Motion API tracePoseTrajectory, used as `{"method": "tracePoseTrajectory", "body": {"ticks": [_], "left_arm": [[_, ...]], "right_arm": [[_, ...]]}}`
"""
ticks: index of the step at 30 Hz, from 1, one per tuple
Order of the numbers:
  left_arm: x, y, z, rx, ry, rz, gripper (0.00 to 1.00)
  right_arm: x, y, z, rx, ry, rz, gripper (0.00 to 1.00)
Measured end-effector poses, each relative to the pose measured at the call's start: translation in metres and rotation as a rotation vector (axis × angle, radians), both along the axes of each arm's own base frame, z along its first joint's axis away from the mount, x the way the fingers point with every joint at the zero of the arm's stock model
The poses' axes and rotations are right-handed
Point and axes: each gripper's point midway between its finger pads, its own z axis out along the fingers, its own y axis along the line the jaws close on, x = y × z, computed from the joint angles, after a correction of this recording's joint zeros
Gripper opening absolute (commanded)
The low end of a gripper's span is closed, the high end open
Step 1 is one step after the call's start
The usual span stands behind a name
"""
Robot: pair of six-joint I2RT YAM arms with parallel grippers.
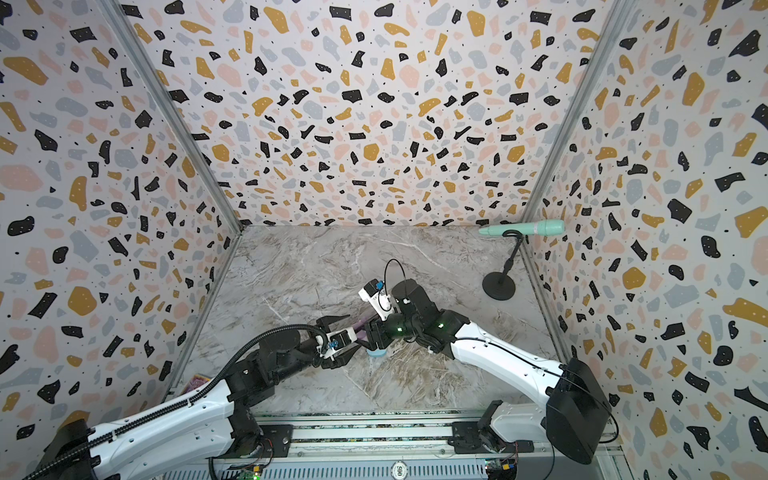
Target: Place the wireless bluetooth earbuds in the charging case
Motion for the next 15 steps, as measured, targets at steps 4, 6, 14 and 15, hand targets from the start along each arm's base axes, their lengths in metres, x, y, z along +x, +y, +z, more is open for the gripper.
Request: {"method": "tracePoseTrajectory", "body": {"ticks": [4,6,14,15], "left_arm": [[-0.0014,-0.0009,-0.0004,-0.001,0.003,-0.007,0.69],[-0.002,-0.0014,-0.0003,-0.002,0.004,-0.011,0.67],[-0.0037,-0.0024,-0.0012,-0.001,0.006,-0.019,0.62],[-0.0038,-0.0024,-0.0011,-0.001,0.005,-0.019,0.61]], "right_arm": [[-0.001,0.0022,0.0024,0.01,-0.005,0.004,0.0],[-0.0008,0.0033,0.0043,0.017,-0.011,0.005,0.0],[-0.0004,0.0051,0.0072,0.029,-0.015,0.003,0.0],[-0.0003,0.0052,0.0073,0.03,-0.016,0.003,0.0]]}}
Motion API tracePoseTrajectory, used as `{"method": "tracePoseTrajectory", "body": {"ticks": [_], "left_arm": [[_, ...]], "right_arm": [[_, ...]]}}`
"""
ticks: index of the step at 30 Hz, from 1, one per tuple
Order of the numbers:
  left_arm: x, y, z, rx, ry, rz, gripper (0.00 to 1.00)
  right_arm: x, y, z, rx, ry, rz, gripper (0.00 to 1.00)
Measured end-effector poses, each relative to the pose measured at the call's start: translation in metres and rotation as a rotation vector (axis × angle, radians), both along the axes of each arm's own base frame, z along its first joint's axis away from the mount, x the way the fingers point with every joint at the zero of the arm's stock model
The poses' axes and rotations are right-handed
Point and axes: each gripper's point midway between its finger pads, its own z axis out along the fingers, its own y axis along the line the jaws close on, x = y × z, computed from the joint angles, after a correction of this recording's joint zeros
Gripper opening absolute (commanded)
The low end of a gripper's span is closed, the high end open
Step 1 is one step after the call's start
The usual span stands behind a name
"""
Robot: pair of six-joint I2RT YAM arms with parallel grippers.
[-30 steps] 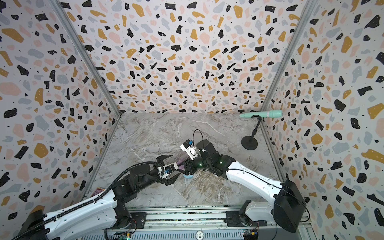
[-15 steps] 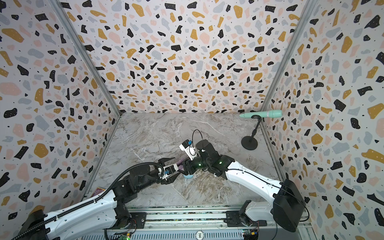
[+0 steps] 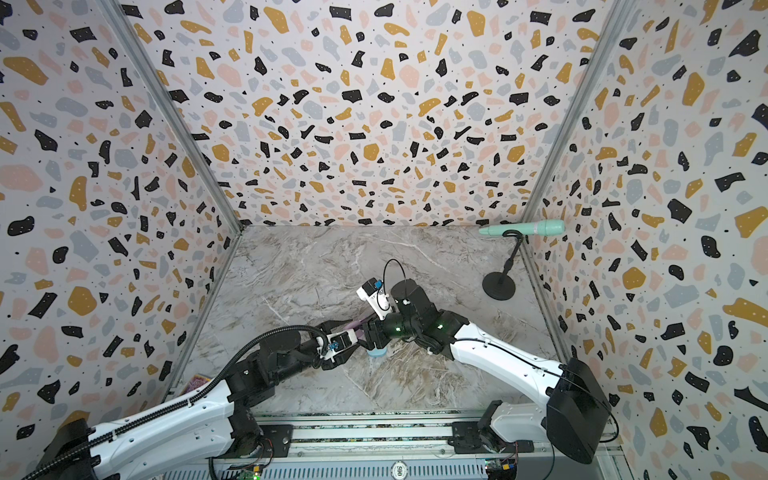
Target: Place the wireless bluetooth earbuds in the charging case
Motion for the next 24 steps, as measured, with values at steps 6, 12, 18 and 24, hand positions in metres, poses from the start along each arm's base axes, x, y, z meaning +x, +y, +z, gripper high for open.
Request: {"method": "tracePoseTrajectory", "body": {"ticks": [6,12,18,24], "left_arm": [[0.0,0.0,0.0001,0.001,-0.002,-0.001,0.59],[0.0005,0.0002,0.0003,-0.001,-0.005,0.003,0.55],[0.0011,0.0007,-0.0003,0.0,-0.007,0.007,0.53],[0.0014,0.0012,-0.0011,0.003,-0.01,0.009,0.5]], "right_arm": [[-0.0001,0.0001,0.0001,0.001,0.0,0.0,0.0],[-0.0001,0.0002,-0.0001,0.001,0.003,-0.001,0.0],[-0.0004,0.0,-0.0013,0.0,0.005,-0.001,0.0],[-0.0006,-0.0001,-0.0034,-0.002,0.011,-0.001,0.0]]}}
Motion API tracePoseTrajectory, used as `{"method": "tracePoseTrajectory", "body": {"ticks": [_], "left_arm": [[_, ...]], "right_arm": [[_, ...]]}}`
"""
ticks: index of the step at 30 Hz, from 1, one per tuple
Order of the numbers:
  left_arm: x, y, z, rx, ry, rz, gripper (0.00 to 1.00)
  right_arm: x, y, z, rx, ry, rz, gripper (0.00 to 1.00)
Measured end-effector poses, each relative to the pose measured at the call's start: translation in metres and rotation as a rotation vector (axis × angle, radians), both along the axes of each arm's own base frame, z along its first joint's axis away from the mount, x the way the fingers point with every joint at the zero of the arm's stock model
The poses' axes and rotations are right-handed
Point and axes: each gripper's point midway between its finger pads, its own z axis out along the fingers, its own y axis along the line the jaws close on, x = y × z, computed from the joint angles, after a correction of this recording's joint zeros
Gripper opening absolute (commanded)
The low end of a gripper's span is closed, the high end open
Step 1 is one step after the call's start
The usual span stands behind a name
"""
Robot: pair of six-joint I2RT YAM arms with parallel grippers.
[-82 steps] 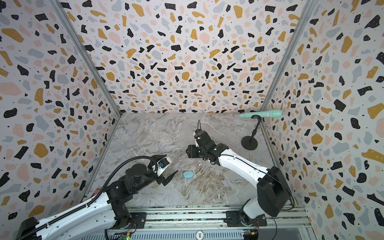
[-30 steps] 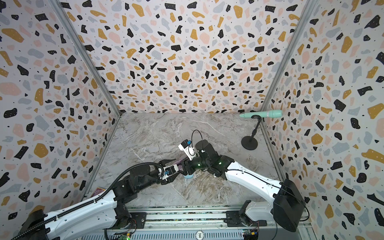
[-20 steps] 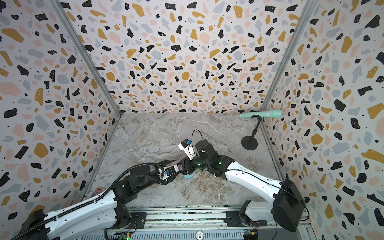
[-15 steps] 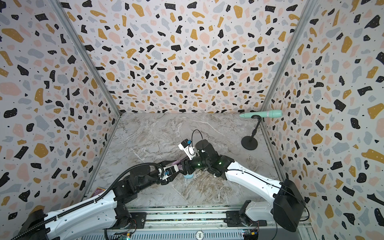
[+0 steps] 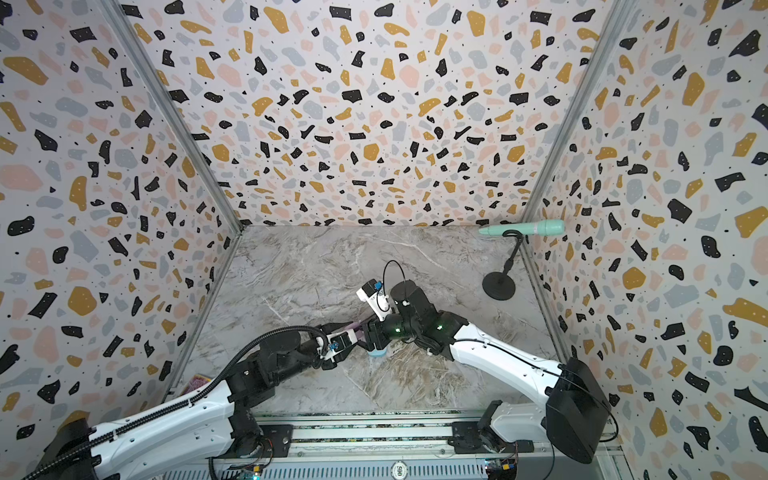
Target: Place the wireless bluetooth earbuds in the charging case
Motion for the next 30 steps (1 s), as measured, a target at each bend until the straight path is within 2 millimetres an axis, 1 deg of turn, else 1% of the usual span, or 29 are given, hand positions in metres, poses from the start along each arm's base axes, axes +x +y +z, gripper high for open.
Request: {"method": "tracePoseTrajectory", "body": {"ticks": [10,16,18,20,21,23,25,26,27,28,30], "left_arm": [[0.0006,0.0002,0.0006,-0.001,-0.004,0.003,0.44],[0.0006,0.0004,0.0001,0.001,-0.003,0.003,0.43],[0.0006,0.0004,0.0001,0.001,-0.003,0.003,0.41],[0.0008,0.0005,0.0001,0.001,-0.004,0.005,0.34],[0.0011,0.0007,-0.0001,0.001,-0.004,0.006,0.3],[0.0013,0.0008,-0.0002,0.002,-0.004,0.008,0.17],[0.0015,0.0008,-0.0006,0.003,-0.004,0.009,0.07],[0.0017,0.0008,-0.0007,0.004,-0.004,0.01,0.03],[0.0019,0.0008,-0.0011,0.005,-0.003,0.01,0.0],[0.002,0.0007,-0.0016,0.006,-0.002,0.01,0.0],[0.0022,0.0007,-0.0022,0.009,-0.002,0.011,0.0]], "right_arm": [[-0.0002,0.0001,-0.0013,-0.001,0.004,0.0,0.0],[-0.0001,0.0003,-0.0009,0.0,0.003,0.0,0.0],[-0.0003,0.0004,-0.001,0.001,0.003,0.001,0.0],[-0.0005,0.0006,-0.0014,0.001,0.003,0.002,0.0],[-0.0003,0.0007,-0.0014,0.001,0.002,0.001,0.02],[-0.0001,0.0009,-0.0014,0.002,0.002,0.001,0.09],[-0.0001,0.0011,-0.0016,0.002,0.002,0.002,0.17],[-0.0001,0.0012,-0.0017,0.003,0.001,0.002,0.23],[-0.0001,0.0011,-0.0021,0.003,0.001,0.002,0.29],[-0.0002,0.0011,-0.0027,0.004,0.001,0.003,0.35],[-0.0003,0.0011,-0.0037,0.005,0.0,0.003,0.42]]}}
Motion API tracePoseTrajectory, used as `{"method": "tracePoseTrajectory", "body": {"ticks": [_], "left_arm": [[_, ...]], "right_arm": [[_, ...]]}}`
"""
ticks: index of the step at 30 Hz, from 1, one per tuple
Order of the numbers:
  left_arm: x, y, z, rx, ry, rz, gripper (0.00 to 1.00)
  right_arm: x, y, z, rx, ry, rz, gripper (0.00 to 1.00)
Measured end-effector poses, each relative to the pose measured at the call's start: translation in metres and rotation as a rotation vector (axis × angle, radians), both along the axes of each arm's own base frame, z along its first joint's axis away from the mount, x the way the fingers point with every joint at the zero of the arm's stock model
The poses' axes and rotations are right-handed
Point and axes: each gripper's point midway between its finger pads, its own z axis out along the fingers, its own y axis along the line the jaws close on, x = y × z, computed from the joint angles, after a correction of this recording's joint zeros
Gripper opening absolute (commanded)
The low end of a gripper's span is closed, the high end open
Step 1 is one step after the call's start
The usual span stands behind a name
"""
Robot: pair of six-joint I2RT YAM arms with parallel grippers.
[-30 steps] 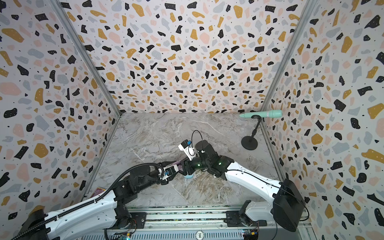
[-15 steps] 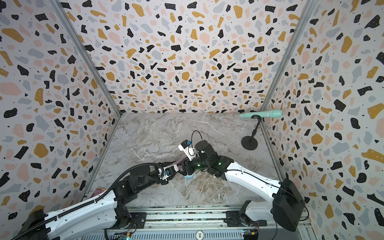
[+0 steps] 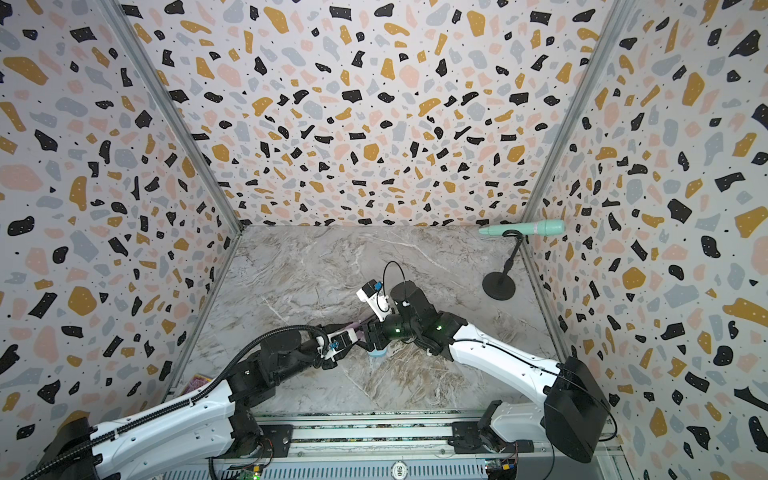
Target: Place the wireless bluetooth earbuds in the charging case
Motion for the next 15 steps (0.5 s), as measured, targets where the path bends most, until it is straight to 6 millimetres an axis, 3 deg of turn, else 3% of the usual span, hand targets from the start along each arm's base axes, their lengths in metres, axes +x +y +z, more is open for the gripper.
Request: {"method": "tracePoseTrajectory", "body": {"ticks": [10,15], "left_arm": [[0.001,0.0,0.006,-0.015,-0.02,0.009,0.0],[-0.002,-0.001,0.006,-0.025,-0.006,-0.005,0.0]], "right_arm": [[0.001,0.0,0.002,0.007,-0.014,-0.006,0.89],[0.0,-0.004,0.012,0.028,-0.039,-0.016,0.98]]}}
